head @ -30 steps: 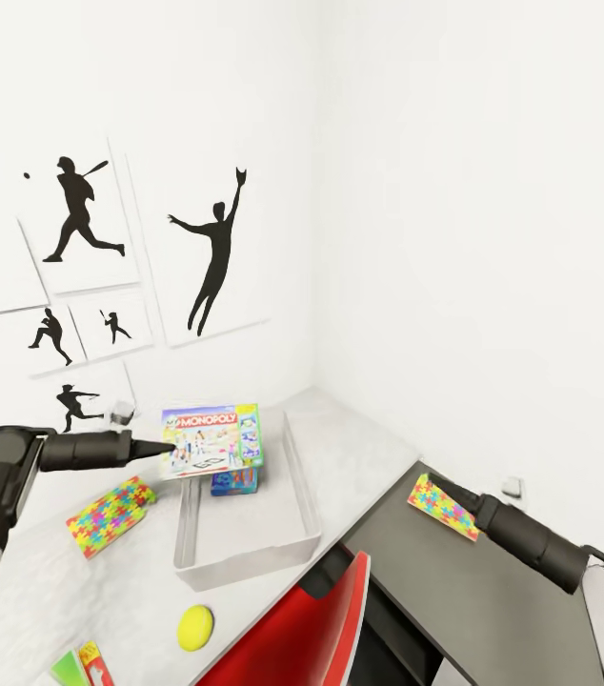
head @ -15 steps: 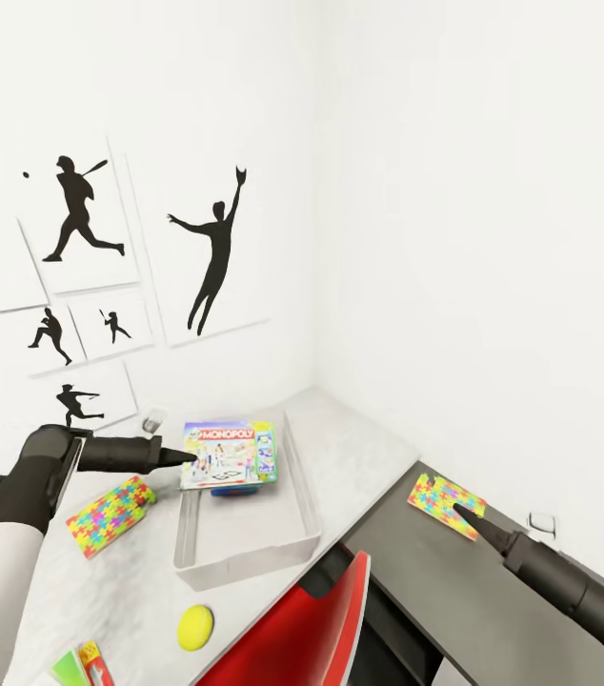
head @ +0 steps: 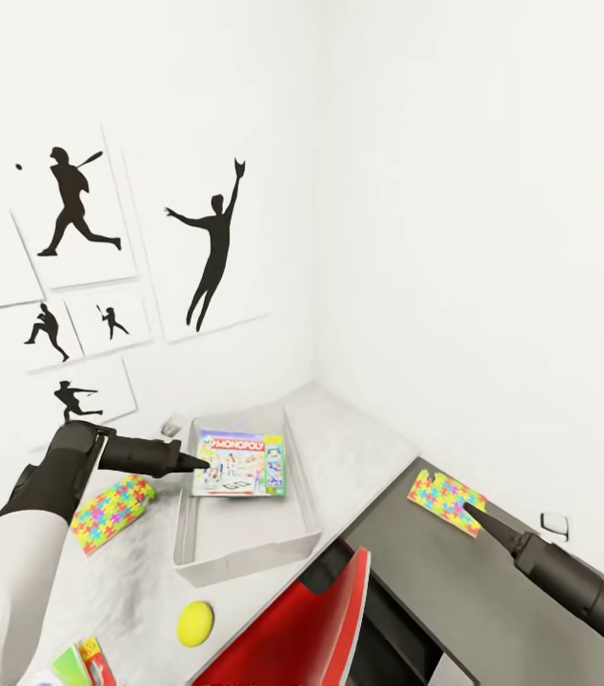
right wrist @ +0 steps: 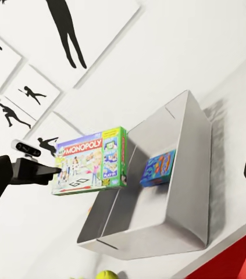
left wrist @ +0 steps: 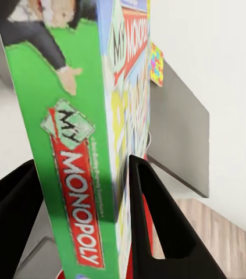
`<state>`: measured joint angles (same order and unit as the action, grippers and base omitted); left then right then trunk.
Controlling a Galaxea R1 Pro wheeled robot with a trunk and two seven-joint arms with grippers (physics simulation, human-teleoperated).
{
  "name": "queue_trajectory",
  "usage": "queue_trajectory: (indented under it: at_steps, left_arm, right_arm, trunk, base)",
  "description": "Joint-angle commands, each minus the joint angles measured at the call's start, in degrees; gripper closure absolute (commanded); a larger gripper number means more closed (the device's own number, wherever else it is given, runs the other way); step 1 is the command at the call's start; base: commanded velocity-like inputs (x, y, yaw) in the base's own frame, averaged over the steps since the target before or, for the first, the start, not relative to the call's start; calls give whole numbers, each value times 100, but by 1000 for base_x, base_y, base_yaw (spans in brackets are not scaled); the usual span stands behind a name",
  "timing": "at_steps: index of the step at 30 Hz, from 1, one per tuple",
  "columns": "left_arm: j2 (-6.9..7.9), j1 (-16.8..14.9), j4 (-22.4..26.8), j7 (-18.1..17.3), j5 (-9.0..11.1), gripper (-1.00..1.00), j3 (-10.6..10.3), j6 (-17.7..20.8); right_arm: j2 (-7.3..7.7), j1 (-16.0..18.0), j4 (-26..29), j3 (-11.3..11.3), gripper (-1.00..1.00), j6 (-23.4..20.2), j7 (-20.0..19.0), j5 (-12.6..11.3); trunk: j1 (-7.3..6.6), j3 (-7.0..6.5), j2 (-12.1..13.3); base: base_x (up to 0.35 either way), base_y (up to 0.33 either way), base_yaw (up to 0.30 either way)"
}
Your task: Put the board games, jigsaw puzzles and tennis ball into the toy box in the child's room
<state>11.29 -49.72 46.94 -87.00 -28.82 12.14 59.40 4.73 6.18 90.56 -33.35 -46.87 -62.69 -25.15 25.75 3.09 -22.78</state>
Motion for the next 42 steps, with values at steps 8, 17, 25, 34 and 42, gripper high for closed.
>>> queue_trajectory:
  at_steps: [8,17,25,34,42]
  left_arm:
    - [-48,-47,-231,-30,-98,100,2,60]
    - [-104,-153,-412,18,-595,100,32,60]
    - [-116,-221,-558,19,-670,100,49,60]
    - [-142,-271,-612,23,-683,100,50,60]
    - [-185,-329,-833,25,-686,100,43,60]
  right_arm:
    - [11,2,-3,-21,-100,-33,-13,-17]
    - [13,4,-3,-22,-100,-33,-11,-11]
    - [13,1,-3,-22,-100,-33,-10,-8]
    - [13,3,-3,-22,-100,-33,-8,-8]
    - [16,1,-3,-26,-100,-33,-11,-8]
  trunk:
    - [3,80,-14]
    - [3,122,-14]
    - [3,126,-14]
    - [3,137,-14]
    - [3,176,-14]
  base:
    - [0,0,0]
    - [0,0,0]
    - [0,0,0]
    - [0,0,0]
    - [0,0,0]
